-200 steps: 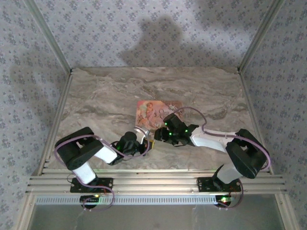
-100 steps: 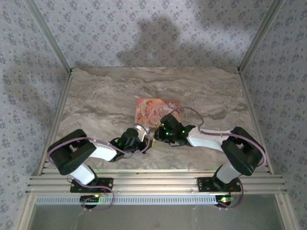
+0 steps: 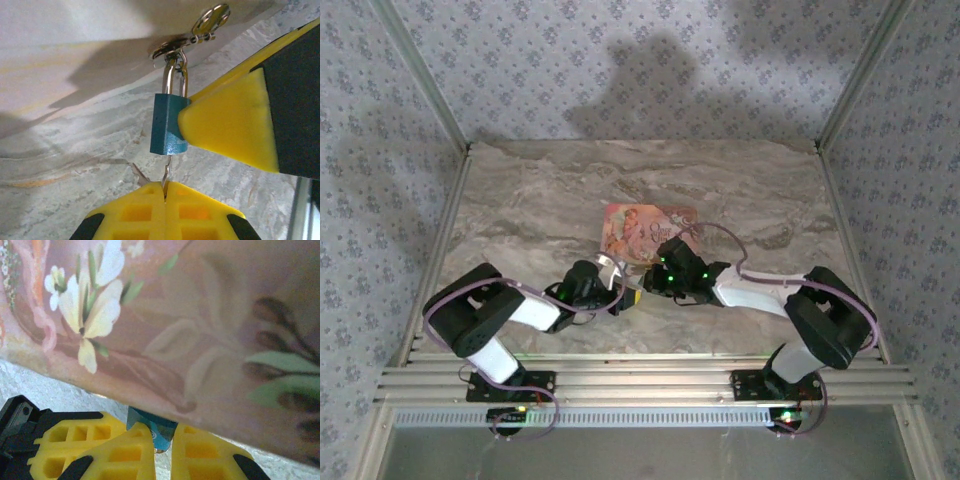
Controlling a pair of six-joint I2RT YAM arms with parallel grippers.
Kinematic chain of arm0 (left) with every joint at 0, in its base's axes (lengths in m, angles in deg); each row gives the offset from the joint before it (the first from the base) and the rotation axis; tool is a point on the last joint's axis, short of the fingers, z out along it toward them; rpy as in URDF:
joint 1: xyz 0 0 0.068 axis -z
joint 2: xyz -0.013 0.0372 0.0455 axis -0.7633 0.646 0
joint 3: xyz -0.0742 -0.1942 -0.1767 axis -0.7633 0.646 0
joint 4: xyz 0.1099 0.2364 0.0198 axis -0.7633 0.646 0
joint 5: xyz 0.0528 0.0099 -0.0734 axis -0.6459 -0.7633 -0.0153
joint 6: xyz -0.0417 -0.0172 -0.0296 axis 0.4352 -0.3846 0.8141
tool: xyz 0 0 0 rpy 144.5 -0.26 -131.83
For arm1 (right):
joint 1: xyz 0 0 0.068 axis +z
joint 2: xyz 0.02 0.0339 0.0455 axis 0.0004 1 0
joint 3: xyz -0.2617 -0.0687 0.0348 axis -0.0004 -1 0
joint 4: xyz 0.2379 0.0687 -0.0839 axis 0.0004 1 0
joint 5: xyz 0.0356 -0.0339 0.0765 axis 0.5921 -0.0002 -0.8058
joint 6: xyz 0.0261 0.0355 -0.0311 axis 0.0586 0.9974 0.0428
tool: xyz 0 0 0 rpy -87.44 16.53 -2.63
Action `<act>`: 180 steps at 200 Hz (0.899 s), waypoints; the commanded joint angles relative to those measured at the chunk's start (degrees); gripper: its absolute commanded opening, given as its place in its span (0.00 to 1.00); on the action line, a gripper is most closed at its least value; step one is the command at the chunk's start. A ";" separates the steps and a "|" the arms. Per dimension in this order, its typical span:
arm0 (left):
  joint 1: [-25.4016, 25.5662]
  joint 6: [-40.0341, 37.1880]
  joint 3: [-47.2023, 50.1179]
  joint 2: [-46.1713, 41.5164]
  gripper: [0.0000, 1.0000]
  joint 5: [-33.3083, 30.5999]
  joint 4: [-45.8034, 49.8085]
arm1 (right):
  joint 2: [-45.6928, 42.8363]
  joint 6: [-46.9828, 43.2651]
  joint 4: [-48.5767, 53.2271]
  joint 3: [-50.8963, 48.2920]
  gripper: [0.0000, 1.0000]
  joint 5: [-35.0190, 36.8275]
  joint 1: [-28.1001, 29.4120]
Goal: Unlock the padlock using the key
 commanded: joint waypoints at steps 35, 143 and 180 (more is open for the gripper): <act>-1.03 1.98 -2.51 -3.02 0.00 6.07 -9.41 | -0.02 -1.45 1.73 -2.34 0.00 -2.26 0.18; -0.11 -2.17 -1.98 -2.54 0.00 1.79 -3.97 | -15.29 5.55 7.43 -3.39 0.09 14.21 3.45; 0.85 -2.76 -2.49 -1.01 0.00 1.15 -3.95 | -14.86 8.78 6.22 -4.40 0.35 16.14 4.37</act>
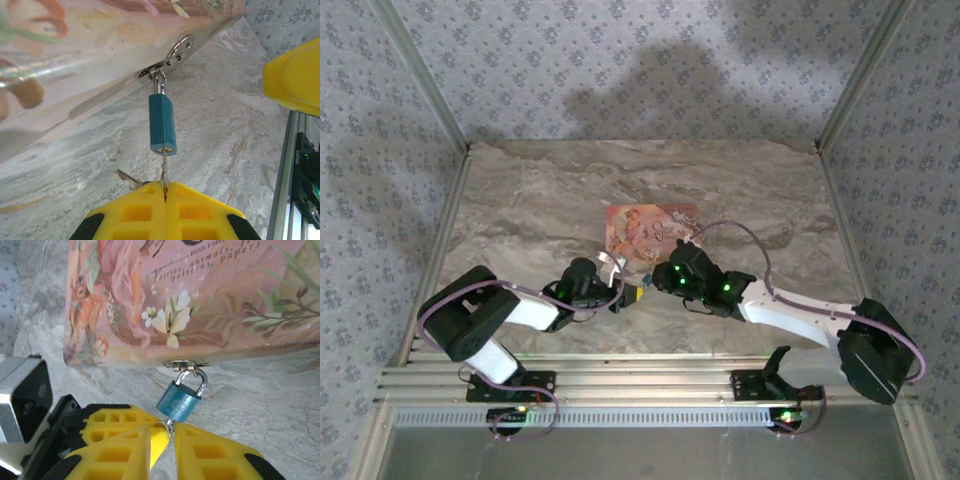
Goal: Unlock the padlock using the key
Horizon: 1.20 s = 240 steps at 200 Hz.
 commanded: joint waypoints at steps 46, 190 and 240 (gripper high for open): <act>1.89 -2.43 -2.07 1.63 0.00 -1.09 -3.13 | 4.50 9.43 -5.48 -3.05 0.51 5.99 1.88; 2.50 -3.03 -2.26 1.52 0.00 -1.13 -2.88 | 12.71 11.58 -9.03 -0.51 0.49 4.98 1.71; 2.70 -3.14 -2.14 1.57 0.00 -1.20 -2.79 | 13.73 11.42 -9.29 0.19 0.48 4.74 1.36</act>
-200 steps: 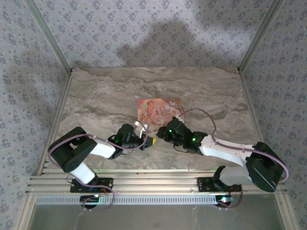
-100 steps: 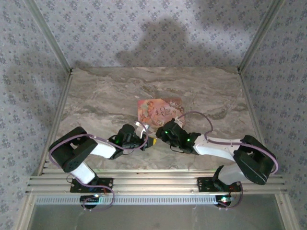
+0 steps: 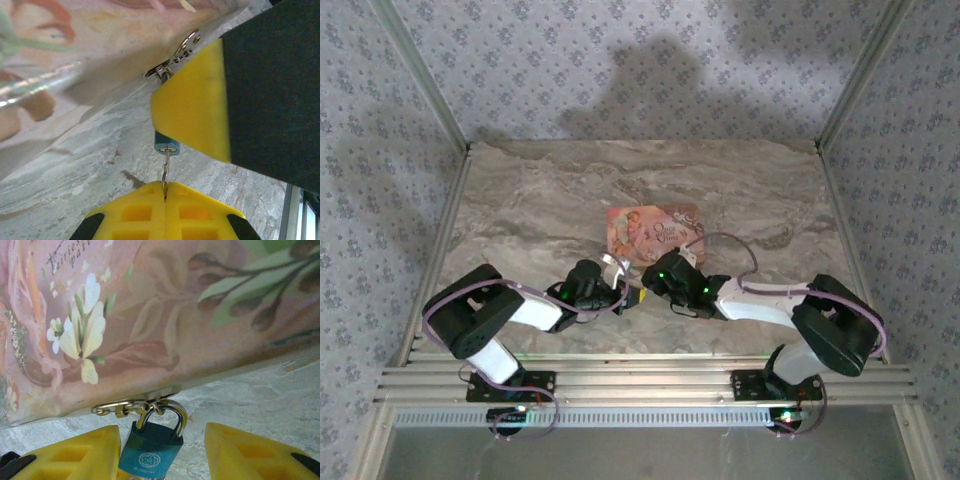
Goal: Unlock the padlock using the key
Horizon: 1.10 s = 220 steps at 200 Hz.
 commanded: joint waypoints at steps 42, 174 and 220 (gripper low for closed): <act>1.02 -2.26 -1.83 -0.14 0.00 0.83 -1.62 | 2.52 0.43 0.19 2.55 0.48 -0.86 -0.44; 1.22 -2.86 -2.27 -7.96 0.00 -1.14 4.05 | 4.07 1.35 3.58 5.39 0.00 -3.37 0.09; 1.30 -4.10 -3.59 -11.41 0.00 -3.88 7.70 | 6.84 1.15 3.87 7.87 0.00 -7.14 1.04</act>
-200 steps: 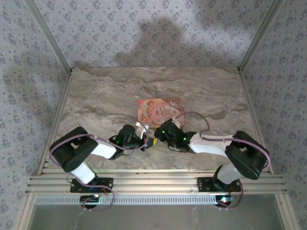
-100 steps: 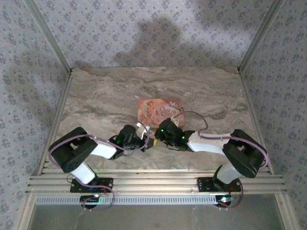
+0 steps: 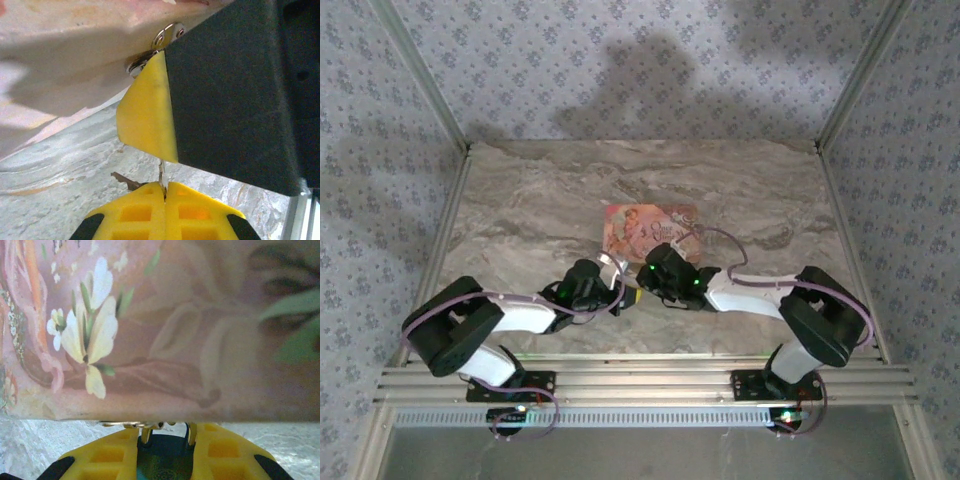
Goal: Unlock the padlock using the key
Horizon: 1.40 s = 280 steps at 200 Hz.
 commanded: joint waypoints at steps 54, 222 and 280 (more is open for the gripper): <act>0.50 -1.31 -1.47 -2.59 0.00 -1.64 -4.49 | 1.93 -0.19 2.83 2.66 0.00 -3.44 1.04; -2.57 5.44 6.43 -10.12 0.36 6.23 -3.21 | -1.36 -0.82 4.14 2.47 0.00 -2.98 -1.10; -4.73 12.11 5.72 1.15 0.33 10.47 -16.30 | -1.78 -0.76 3.66 2.62 0.00 -3.78 -1.36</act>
